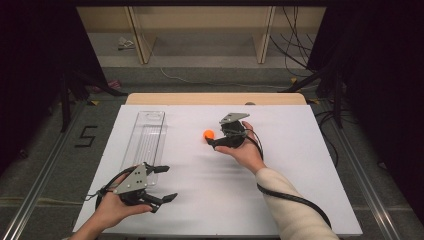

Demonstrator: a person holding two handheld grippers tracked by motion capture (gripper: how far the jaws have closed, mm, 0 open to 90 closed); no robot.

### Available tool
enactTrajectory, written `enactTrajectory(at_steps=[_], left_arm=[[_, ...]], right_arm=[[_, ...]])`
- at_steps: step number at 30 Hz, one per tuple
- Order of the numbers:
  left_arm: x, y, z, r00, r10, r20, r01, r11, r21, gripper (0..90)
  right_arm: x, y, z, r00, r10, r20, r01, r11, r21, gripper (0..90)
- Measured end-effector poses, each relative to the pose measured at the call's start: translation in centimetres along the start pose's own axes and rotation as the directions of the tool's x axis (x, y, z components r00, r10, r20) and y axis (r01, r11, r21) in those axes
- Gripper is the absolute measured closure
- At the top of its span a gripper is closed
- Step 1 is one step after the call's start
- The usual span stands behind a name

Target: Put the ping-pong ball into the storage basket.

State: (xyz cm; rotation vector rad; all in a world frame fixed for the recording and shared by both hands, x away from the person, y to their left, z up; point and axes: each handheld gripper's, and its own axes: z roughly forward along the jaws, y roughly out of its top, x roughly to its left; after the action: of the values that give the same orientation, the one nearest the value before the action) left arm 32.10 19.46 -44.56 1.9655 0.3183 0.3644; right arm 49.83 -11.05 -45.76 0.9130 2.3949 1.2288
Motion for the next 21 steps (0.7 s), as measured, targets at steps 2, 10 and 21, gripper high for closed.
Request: enactTrajectory(at_steps=[2, 10, 21], left_arm=[[0.0, 0.0, 0.0, 1.0, 0.0, 0.0, 0.0, 1.0, 0.0, 16.2], [0.0, 0.0, 0.0, 1.0, 0.005, 0.003, -0.005, 1.0, 0.003, 16.2], [0.0, 0.0, 0.0, 1.0, 0.005, 0.002, -0.005, 1.0, 0.004, 16.2]], right_arm=[[0.0, 0.1, 0.2, 1.0, -0.001, 0.001, 0.001, 1.0, 0.002, 16.3], [-0.1, 0.4, 1.1, 1.0, -0.003, 0.0, 0.003, 1.0, 0.012, 16.3], [-0.3, 0.6, 2.5, 1.0, 0.004, 0.003, -0.005, 0.999, 0.032, 16.3]])
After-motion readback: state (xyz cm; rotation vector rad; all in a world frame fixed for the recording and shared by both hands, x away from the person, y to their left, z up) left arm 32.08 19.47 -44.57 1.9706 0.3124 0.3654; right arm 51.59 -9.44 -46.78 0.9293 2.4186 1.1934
